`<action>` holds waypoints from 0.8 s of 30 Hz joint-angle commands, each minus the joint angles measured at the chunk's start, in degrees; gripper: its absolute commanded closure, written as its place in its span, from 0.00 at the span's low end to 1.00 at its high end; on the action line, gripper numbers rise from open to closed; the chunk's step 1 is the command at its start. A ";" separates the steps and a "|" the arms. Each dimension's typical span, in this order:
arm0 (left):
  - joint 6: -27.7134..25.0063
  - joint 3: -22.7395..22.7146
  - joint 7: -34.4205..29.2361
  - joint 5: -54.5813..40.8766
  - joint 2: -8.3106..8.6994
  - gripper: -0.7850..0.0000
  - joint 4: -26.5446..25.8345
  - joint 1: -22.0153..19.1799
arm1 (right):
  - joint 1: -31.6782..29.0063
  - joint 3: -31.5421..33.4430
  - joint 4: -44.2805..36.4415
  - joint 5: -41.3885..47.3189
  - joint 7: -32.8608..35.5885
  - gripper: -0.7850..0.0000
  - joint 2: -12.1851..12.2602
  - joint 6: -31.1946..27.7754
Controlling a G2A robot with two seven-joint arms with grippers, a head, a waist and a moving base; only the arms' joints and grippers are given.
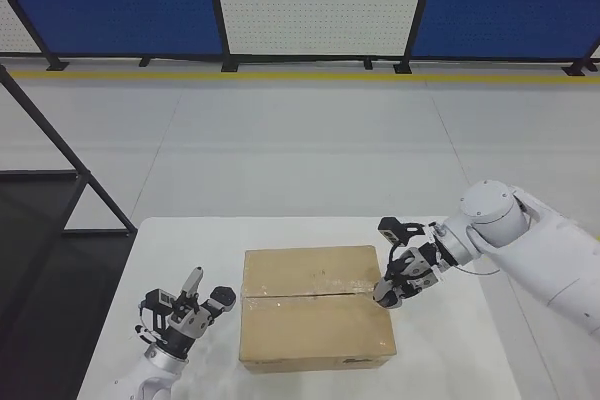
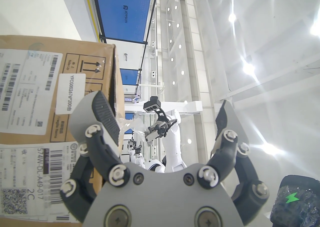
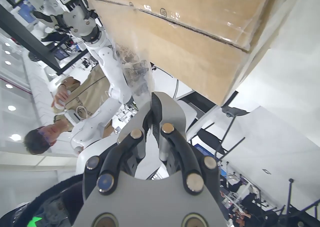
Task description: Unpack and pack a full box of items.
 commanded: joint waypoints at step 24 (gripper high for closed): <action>-2.66 0.27 -0.64 -3.89 -0.27 0.00 -1.82 0.20 | -3.14 0.01 -3.49 9.26 2.02 1.00 3.77 -1.98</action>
